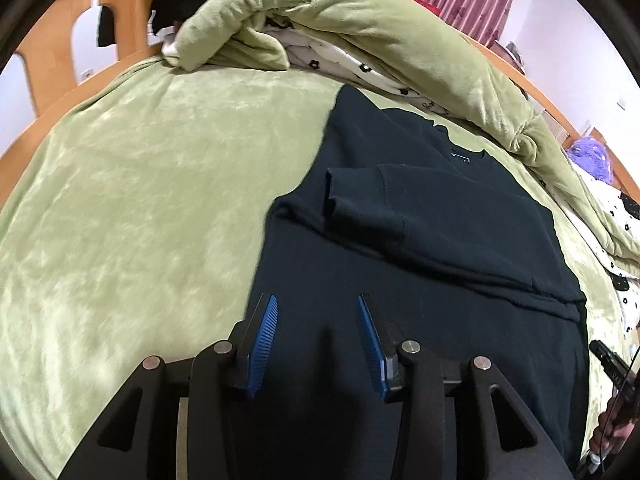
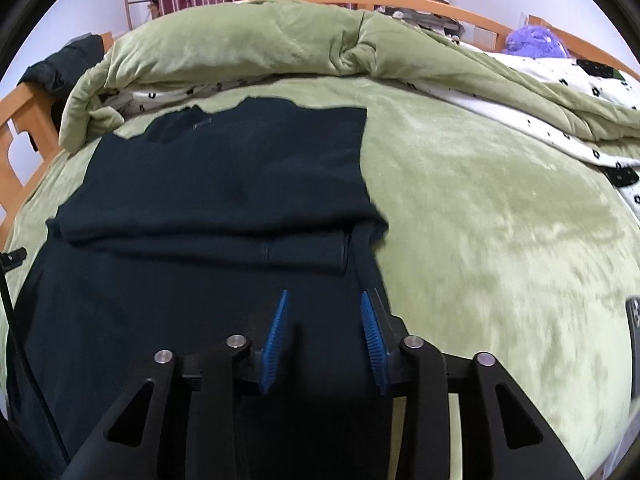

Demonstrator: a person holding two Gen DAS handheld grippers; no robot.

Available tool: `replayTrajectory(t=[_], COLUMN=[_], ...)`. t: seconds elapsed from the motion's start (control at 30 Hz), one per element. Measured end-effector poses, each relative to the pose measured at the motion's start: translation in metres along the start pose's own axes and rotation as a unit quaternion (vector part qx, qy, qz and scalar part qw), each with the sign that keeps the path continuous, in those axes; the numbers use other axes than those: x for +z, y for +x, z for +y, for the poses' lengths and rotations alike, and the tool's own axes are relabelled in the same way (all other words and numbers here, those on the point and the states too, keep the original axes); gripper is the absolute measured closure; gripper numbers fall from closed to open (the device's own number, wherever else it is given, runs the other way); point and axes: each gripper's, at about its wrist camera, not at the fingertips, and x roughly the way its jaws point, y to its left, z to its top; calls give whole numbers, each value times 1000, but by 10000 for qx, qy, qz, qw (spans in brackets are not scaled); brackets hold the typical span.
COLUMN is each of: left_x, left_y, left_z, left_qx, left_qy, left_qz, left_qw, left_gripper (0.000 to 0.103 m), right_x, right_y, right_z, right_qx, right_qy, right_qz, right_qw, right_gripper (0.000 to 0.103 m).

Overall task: Fold small clothes
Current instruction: 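Lay the cuff flat on the body and open the left tool, then move both tools to the ribbed hem and grasp it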

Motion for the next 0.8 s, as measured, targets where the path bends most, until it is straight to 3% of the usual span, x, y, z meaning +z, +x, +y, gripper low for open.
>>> replayTrajectory(t=[0.13,0.3,0.43,0.57,0.7,0.8], left_x=[-16,-48,-73,-100,-121,-127], left_y=[-18,-35,-43,-50,-49,-49], left_z=[12,27,38,47,57,59], left_qx=[-58,-54,-14,51,-71,-152], left_qy=[-103,-19,-22,53,-6,52], left_qz=[-31,94,227,246,338,310], left_qw=[9999,9999,9997,9997,9994,9994], left_gripper=[64,64,51,47,47,46], right_x=[-15,-35,-55,-69,-81,-87], right_y=[-17,-36,-51,-62,-68,-72], right_z=[0,-7,-11,-14,-16,-21], right_qx=[52,60,-2,19,19,51], right_qy=[-9,155,320,407,414,498], right_qz=[-71,-88,-41,-41,31,40], right_qw=[10000,9998,9995,9992,9991,9987], right_gripper=[77,78,77,77,75,67])
